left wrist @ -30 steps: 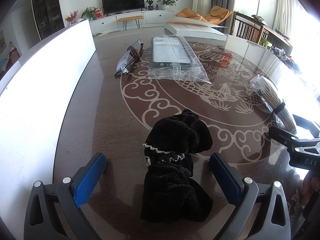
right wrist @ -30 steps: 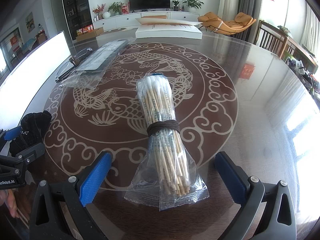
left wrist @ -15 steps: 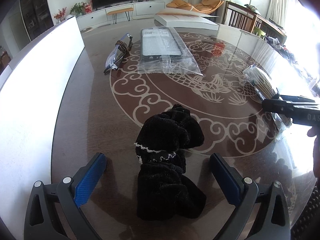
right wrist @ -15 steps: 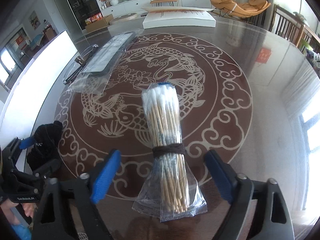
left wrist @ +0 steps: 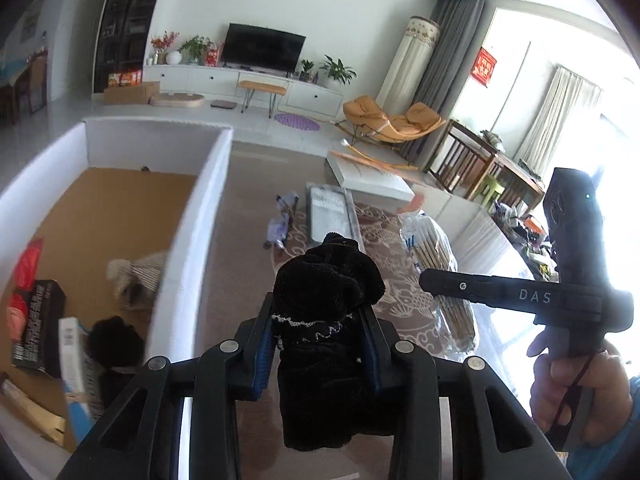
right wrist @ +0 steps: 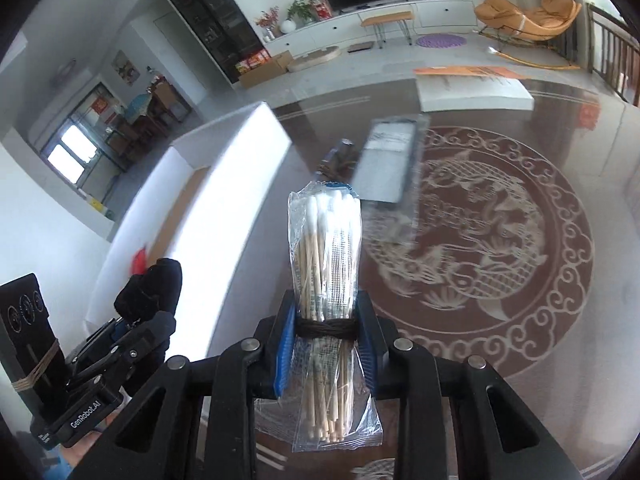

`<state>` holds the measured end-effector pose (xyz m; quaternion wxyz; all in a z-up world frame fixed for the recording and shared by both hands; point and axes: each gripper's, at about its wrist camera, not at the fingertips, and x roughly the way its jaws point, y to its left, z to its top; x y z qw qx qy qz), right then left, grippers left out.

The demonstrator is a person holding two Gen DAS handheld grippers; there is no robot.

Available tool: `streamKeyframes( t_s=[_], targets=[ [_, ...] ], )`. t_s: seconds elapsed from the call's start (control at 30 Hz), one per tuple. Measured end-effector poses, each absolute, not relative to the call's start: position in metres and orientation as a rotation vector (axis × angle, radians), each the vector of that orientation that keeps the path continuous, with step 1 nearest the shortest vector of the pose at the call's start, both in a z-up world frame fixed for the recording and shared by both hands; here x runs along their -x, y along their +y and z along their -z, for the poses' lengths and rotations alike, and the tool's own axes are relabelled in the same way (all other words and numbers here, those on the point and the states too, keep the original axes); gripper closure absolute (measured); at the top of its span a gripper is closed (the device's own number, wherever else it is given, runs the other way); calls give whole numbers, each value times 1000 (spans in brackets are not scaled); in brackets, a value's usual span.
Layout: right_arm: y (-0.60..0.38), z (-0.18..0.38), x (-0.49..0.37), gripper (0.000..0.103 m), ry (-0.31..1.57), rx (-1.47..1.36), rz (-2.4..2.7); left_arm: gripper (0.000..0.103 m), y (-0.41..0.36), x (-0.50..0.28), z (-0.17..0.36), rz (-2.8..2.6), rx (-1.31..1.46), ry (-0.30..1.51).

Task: Organize objects
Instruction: 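Carry the black item and swab bundle into the bin and open both grippers, then withdraw both open grippers from the bin back over the table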

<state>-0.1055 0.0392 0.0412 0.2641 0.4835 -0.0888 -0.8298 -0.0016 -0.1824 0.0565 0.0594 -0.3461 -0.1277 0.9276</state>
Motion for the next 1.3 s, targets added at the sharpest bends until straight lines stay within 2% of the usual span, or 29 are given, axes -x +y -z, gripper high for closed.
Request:
streamKeyframes(
  t_s=[0.13,0.27,0.33,0.37,0.4,0.43,0.47,0.57,0.63,0.73,0.83,0.9,0.97,1.0,1.13,1.3],
  targets=[
    [-58,-77,84,74,-187,-1176,2094,67,-261,-21,-81,-3046,1057,-365],
    [-150,-72,65,74,-100,-1154,1961,66,-324,-30,-63,-3238,1208,-332],
    [-183,-58,59,72,-63,-1172,1904,63,-343,-28,-44,-3265,1351,-317],
    [-195,-50,57,70,-44,-1193,1889,57,-351,-27,-35,-3251,1420,-332],
    [-202,-42,56,61,-29,-1210,1886,44,-356,-28,-27,-3241,1468,-362],
    [-204,-38,55,49,-19,-1214,1896,37,-359,-30,-21,-3237,1486,-397],
    [-201,-38,53,46,-16,-1202,1917,28,-359,-34,-19,-3235,1474,-428],
    [-174,-46,45,31,39,-1107,2034,21,-347,-36,-19,-3239,1402,-433],
    [-144,-52,41,16,78,-1029,2142,21,-333,-35,-24,-3241,1346,-388],
    [-86,-48,42,3,126,-960,2333,21,-296,-31,-37,-3203,1237,-326],
    [-30,-19,54,3,277,-998,2546,19,-250,-26,-52,-3103,1128,-275],
    [0,5,61,3,411,-1070,2662,10,-215,-24,-58,-3018,1075,-237],
    [31,24,68,3,467,-1132,2729,3,-176,-27,-60,-2947,1033,-178],
    [43,31,69,3,467,-1161,2746,0,-159,-27,-56,-2912,1024,-142],
    [74,47,71,3,426,-1221,2791,0,-104,-15,-26,-2780,1107,-36],
    [80,64,74,3,387,-1274,2796,0,-92,4,21,-2727,1263,-59]
  ],
)
